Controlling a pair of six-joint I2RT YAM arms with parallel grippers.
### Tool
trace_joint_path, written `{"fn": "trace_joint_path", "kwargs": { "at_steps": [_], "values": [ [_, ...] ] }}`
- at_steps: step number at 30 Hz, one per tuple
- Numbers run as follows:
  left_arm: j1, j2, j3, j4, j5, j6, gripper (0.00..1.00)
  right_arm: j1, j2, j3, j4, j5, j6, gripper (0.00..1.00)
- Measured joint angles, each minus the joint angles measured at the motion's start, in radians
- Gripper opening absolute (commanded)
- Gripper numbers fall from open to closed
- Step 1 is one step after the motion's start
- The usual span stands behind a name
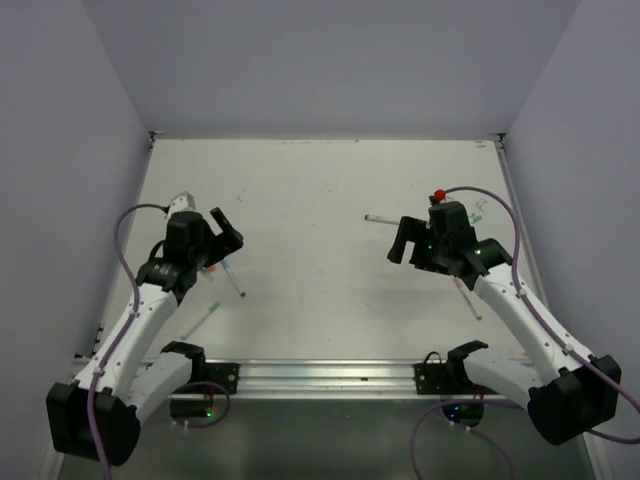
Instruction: Open the pen caps
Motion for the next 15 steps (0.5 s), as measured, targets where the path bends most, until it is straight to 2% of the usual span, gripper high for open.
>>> {"fn": "trace_joint_path", "kwargs": {
  "at_steps": [4, 7, 11, 15],
  "values": [
    [0.0, 0.171, 0.005, -0.064, -0.006, 0.011, 0.94, 0.135, 0.084, 0.045, 0.004, 0.034, -0.01, 0.99],
    [0.001, 0.199, 0.005, -0.095, -0.023, 0.011, 0.94, 0.264, 0.187, 0.09, 0.026, 0.061, -0.014, 0.99],
    [0.005, 0.152, 0.02, -0.134, -0.064, 0.006, 0.91, 0.429, 0.365, 0.171, 0.085, 0.084, -0.035, 0.99],
    [0.006, -0.029, 0.041, -0.187, -0.164, -0.001, 0.91, 0.564, 0.529, 0.269, 0.177, 0.09, -0.075, 0.95]
  ]
}}
